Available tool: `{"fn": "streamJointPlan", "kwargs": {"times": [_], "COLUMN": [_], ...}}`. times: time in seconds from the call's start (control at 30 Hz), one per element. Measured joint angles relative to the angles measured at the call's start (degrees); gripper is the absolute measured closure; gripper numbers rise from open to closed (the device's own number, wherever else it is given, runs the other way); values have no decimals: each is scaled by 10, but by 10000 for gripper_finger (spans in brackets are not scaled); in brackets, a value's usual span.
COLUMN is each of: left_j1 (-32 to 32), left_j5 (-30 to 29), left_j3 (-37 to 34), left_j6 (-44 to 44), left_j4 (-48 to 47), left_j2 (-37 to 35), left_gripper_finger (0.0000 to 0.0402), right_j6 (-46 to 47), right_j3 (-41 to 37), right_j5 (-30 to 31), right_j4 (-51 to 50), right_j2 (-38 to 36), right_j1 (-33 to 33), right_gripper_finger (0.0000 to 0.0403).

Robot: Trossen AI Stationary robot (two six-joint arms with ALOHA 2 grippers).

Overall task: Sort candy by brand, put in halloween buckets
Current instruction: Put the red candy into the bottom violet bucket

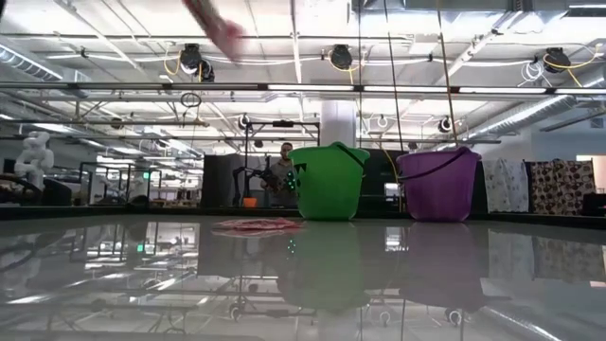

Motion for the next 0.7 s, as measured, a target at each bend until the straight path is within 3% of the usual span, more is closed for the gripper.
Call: {"fn": "streamJointPlan", "kwargs": {"times": [0.17, 0.37, 0.5, 0.7], "left_j1": [-57, -121, -139, -165], "left_j5": [-20, -99, -121, -120], "left_j3": [-7, -40, -108, -270], "left_j6": [-69, -84, -103, -197], "left_j4": [-2, -2, -3, 1], "left_j2": [-50, -126, -185, -286], "left_gripper_finger": [401, 401, 401, 401], "right_j6": [26, 50, 53, 39], "right_j3": [0, 0, 0, 0], "right_j5": [0, 4, 2, -35], "right_j4": [96, 185, 236, 210], "right_j2": [42, 75, 94, 89], "right_j1": [-16, -44, -57, -69], "right_gripper_finger": [298, 298, 298, 298]}}
